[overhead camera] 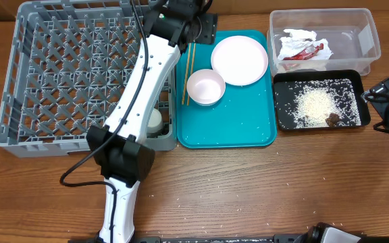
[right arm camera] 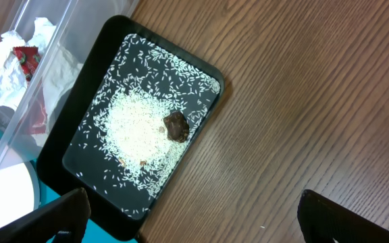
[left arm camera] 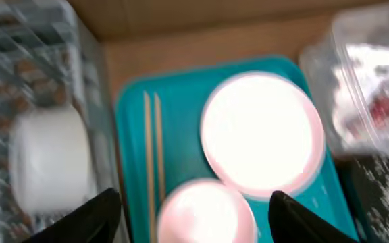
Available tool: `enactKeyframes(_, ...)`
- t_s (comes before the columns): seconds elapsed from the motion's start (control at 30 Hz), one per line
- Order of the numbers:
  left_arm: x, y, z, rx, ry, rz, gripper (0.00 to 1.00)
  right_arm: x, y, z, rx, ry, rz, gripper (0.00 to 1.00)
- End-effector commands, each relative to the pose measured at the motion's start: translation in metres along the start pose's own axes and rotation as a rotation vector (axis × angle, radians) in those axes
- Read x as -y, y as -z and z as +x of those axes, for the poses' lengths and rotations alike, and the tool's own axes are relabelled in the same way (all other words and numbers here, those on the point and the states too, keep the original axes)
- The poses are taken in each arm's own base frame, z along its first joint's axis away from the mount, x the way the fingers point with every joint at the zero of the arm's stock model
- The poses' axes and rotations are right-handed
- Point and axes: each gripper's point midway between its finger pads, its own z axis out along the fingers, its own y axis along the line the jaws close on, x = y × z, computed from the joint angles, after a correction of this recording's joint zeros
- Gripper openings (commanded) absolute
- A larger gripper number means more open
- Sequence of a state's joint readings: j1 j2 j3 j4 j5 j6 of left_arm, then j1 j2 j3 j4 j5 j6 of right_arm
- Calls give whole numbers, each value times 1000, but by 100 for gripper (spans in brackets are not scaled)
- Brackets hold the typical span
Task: Sort waste into correct bins and load items into the dishwasher
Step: 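Grasp the rim of the pink-lined bowl with the left gripper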
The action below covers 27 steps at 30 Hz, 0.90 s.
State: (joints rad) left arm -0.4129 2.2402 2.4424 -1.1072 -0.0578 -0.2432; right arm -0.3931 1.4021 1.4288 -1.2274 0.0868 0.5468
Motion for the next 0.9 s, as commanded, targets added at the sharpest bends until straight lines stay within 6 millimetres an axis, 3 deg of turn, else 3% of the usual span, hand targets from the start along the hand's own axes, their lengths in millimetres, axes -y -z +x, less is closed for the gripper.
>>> enactKeyframes(0.0, 16, -41, 53, -205, -4, 66, 73, 1, 2, -6, 21, -8, 8, 100)
enactKeyframes(0.1, 9, -86, 85, -306, -202, 68, 79, 1, 2, -6, 21, -8, 8, 100)
enactKeyframes(0.27, -6, -138, 98, -316, -329, 77, 83, 1, 2, -6, 21, -8, 8, 100)
enactKeyframes(0.4, -19, -166, 109, -332, -344, 74, 82, 1, 2, -6, 21, -8, 8, 100)
enactKeyframes(0.47, -21, -171, 116, -353, -337, 83, 75, 1, 2, -6, 21, -8, 8, 100)
enactKeyframes(0.6, -21, -173, 127, -392, -335, 90, 47, 1, 2, -6, 21, -8, 8, 100)
enactKeyframes(0.67, -22, -171, 128, -397, -334, 89, 29, 1, 2, -6, 21, -8, 8, 100)
enactKeyframes(0.7, -22, -170, 130, -408, -333, 88, 4, 1, 2, -6, 21, -8, 8, 100)
enactKeyframes(0.87, -22, -155, 135, -459, -330, 94, 4, 1, 2, -6, 21, -8, 8, 100)
